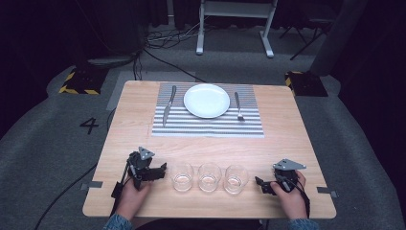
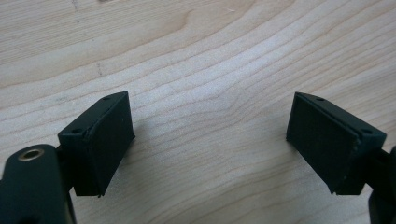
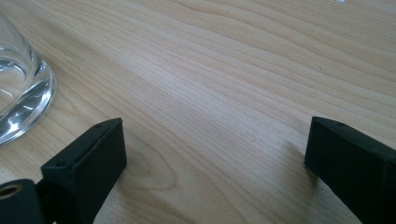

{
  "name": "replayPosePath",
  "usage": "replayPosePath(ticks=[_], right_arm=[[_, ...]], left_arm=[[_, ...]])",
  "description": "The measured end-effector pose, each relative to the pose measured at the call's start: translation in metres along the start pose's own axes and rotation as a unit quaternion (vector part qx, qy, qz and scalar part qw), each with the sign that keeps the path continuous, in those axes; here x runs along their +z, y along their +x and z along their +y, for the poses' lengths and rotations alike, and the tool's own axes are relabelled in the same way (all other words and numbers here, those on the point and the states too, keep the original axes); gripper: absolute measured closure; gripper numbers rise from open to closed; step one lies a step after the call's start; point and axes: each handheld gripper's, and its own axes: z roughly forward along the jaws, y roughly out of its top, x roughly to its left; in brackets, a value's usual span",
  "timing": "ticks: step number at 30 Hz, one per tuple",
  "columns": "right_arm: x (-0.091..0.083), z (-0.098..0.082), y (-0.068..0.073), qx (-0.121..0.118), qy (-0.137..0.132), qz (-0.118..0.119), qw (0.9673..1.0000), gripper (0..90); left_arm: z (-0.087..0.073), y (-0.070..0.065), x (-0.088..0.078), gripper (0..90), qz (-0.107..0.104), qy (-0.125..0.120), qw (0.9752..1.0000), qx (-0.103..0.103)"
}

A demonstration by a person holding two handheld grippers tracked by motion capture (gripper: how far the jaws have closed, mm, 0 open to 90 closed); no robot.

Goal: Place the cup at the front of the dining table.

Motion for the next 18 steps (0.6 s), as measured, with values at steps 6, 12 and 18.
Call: replayPosePath(ticks=[6, 12, 18], right_arm=[[0.0, 0.0, 0.0, 0.0, 0.0, 0.0, 1.0, 5.6], [0.0, 0.0, 0.0002, 0.001, 0.0, -0.001, 1.0, 5.6], [-0.0002, -0.0002, 0.0004, 0.001, 0.0, -0.004, 1.0, 5.6]], left_arm=[[0.0, 0.0, 0.0, 15.0, 0.0, 0.0, 1.0, -0.001], [0.0, 0.0, 0.0, 15.0, 0.0, 0.0, 1.0, 0.0], [0.0, -0.0001, 0.0, 15.0, 0.0, 0.0, 1.0, -0.001]])
